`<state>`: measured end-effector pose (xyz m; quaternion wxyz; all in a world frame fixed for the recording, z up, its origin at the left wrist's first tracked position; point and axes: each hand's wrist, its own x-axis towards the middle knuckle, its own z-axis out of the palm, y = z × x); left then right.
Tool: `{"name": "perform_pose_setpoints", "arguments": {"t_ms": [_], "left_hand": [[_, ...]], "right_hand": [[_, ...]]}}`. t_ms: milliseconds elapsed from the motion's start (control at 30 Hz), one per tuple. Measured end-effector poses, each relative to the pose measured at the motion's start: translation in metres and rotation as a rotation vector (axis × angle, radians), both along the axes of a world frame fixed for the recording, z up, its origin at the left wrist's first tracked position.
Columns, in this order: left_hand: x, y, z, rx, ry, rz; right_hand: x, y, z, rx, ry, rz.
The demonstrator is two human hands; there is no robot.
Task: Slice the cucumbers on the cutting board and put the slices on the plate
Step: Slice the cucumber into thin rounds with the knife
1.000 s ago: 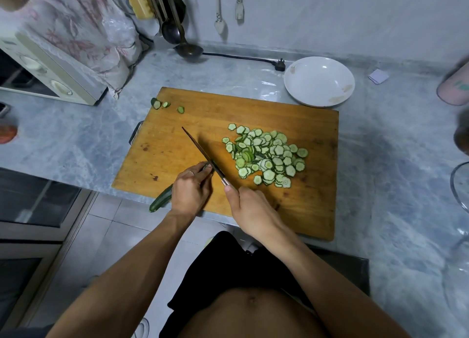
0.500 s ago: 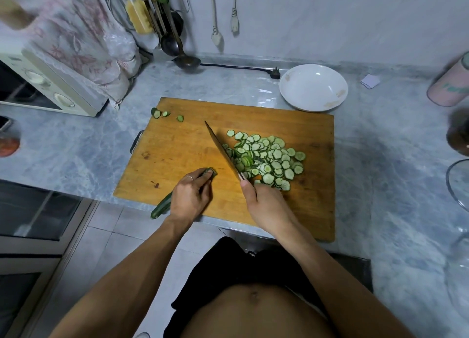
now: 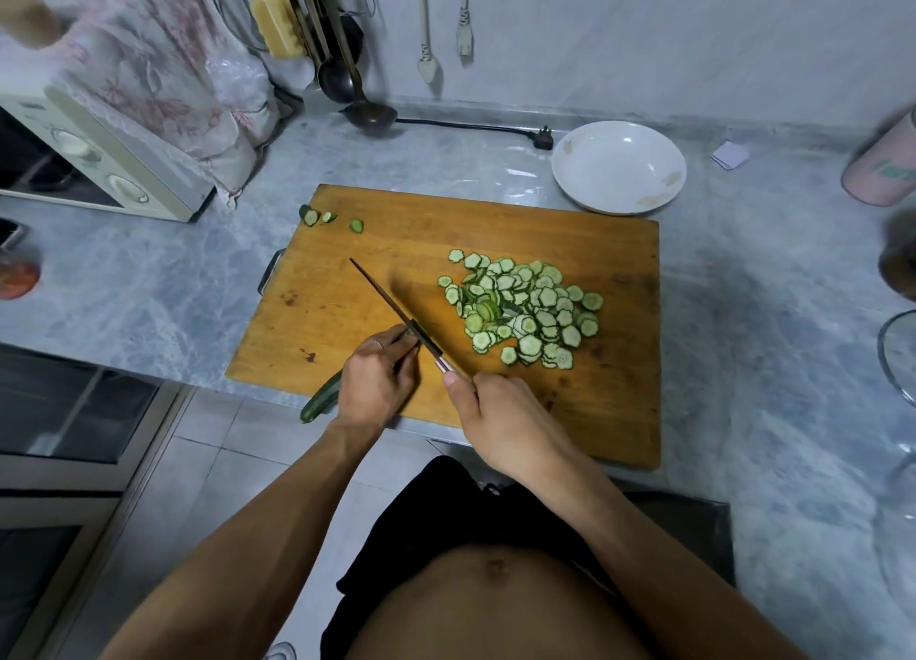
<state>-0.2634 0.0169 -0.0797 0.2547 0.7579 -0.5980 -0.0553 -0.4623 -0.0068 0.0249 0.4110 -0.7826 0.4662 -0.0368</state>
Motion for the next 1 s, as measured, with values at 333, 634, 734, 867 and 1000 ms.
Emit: {"name": "perform_pose_setpoints", "arguments": {"t_ms": [333,634,734,867,1000], "left_hand": [[0.001,0.000,-0.002,-0.035,-0.013,-0.019],[-0.002,-0.001,0.001,-0.049,0.011,0.007],[-0.004,-0.001,0.005,-0.063,0.027,0.025],[-0.002,0.001,0.004,-0.072,0.064,0.043],[-0.001,0.001,0.003,-0.081,0.057,0.037]], "right_hand": [[0.009,-0.010,0.000,0.085,0.041,-0.002],[0.015,-0.022,-0.019,0.059,0.002,-0.021],[0.007,-0.032,-0.021,0.074,-0.017,-0.064],[-0.005,-0.036,-0.020,0.054,-0.001,-0.085],[-0.011,-0.031,-0.018,0.050,-0.008,-0.038]]}}
